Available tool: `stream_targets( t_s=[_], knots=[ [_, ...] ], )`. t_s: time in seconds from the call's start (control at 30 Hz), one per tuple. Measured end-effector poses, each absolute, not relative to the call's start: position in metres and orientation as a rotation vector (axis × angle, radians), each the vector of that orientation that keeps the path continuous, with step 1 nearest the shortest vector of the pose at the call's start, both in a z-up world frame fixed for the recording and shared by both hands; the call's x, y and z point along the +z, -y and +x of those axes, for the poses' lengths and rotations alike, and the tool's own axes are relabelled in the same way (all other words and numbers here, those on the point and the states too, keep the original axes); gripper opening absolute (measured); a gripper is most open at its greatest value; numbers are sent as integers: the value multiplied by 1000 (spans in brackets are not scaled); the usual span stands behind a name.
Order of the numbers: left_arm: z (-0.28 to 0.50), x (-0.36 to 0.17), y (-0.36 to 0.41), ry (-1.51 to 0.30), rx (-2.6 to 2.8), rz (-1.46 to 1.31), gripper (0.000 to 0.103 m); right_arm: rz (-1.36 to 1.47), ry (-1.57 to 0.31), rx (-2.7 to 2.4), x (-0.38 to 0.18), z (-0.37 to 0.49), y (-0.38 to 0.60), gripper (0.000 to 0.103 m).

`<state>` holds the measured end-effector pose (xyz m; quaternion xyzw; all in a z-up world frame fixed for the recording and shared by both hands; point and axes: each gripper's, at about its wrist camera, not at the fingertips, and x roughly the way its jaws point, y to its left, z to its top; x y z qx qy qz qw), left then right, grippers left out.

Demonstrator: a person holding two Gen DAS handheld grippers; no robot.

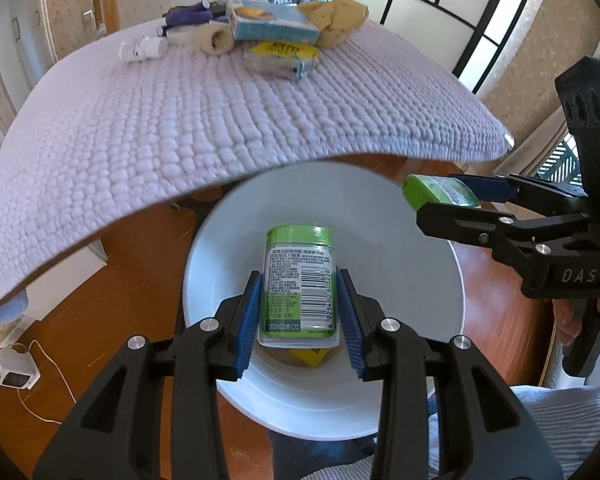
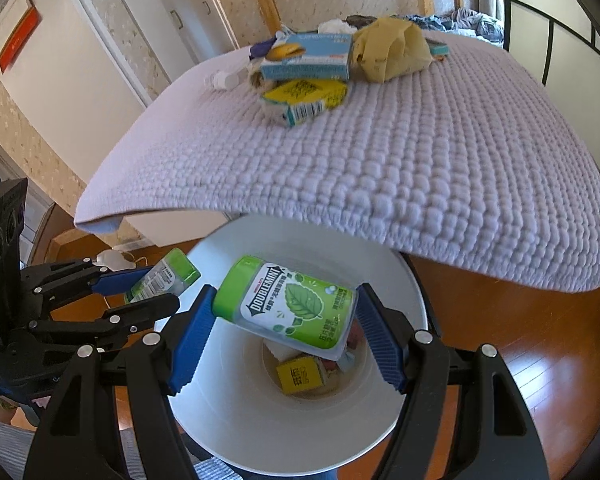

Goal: Collect trash

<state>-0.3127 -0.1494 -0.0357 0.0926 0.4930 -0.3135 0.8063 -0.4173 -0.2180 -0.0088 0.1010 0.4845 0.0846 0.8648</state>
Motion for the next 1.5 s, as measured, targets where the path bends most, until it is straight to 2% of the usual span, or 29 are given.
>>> stream_targets(
  t_s=[0.8, 0.83, 0.87, 0.9, 1.0, 1.2, 1.33, 1.4, 1.47, 1.5],
  knots=[
    [-314, -82, 160, -1169, -647, 252, 40, 249, -1136, 137, -56, -403, 217, 70],
    [-313, -84, 160, -1177, -648, 247, 45, 251, -1139, 132, -58, -404, 216, 70],
    [-311, -85, 160, -1186, -649, 238, 61, 256, -1139, 128, -60, -404, 217, 74],
    [-309, -86, 159, -1188, -649, 231, 67, 262, -1139, 123, -60, -403, 217, 79],
    [-304, -85, 159, -1186, -650, 238, 69, 269, -1145, 107, -60, -401, 223, 83],
    [-295, -80, 160, -1182, -649, 253, 69, 274, -1157, 96, -55, -400, 230, 84],
    [-290, -49, 153, -1113, -651, 237, 69, 252, -1078, 98, -23, -400, 235, 84],
    [-283, -25, 145, -1040, -647, 211, 76, 217, -1004, 68, 0, -396, 243, 91],
    [-270, 2, 133, -937, -601, 186, 97, 191, -938, 26, 18, -385, 258, 96],
    [-260, 14, 125, -884, -561, 174, 99, 181, -915, 2, 23, -379, 265, 98]
  ],
)
